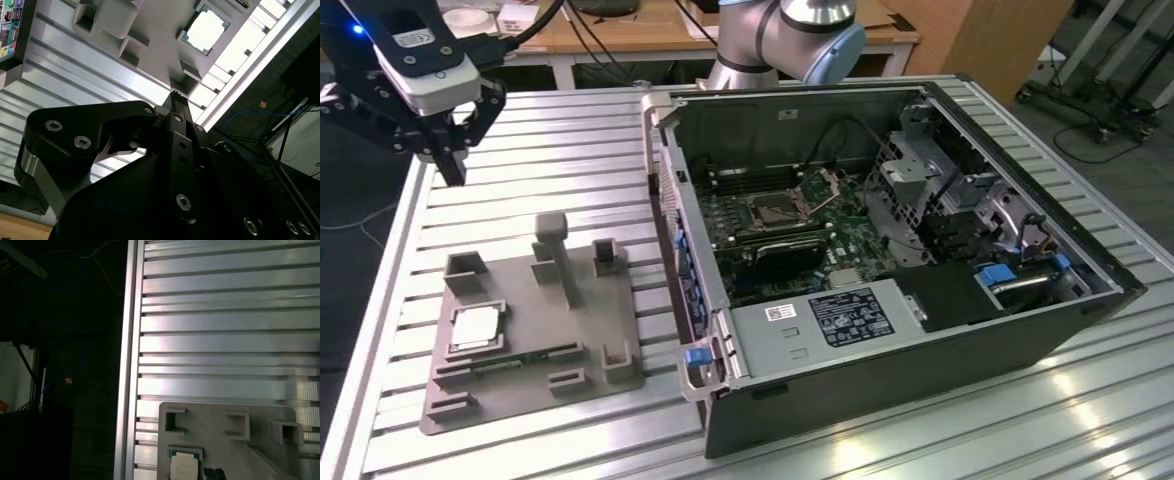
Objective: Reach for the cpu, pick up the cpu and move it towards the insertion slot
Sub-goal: 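Reach for the cpu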
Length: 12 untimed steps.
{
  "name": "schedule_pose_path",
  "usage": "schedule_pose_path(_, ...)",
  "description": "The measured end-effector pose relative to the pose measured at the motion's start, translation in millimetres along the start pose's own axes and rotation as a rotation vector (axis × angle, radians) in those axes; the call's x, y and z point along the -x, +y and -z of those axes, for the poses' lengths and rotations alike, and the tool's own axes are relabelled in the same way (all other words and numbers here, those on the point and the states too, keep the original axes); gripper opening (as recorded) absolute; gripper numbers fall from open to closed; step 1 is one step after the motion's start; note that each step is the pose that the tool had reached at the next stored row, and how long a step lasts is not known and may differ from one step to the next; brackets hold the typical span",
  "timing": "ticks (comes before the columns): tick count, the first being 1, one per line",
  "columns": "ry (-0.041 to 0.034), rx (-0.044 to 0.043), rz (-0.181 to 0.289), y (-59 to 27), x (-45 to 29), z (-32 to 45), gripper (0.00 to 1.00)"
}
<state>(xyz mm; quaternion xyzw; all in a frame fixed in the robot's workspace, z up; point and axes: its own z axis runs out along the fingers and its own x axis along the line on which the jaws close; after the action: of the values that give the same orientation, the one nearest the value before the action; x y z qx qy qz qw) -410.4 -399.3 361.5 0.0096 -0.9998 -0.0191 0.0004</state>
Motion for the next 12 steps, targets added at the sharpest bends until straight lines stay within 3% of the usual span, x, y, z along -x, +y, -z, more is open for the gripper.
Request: schedule_pose_path(12, -0.0011, -0.0001, 0.000, -0.8, -0.4, -3.2, 0.11)
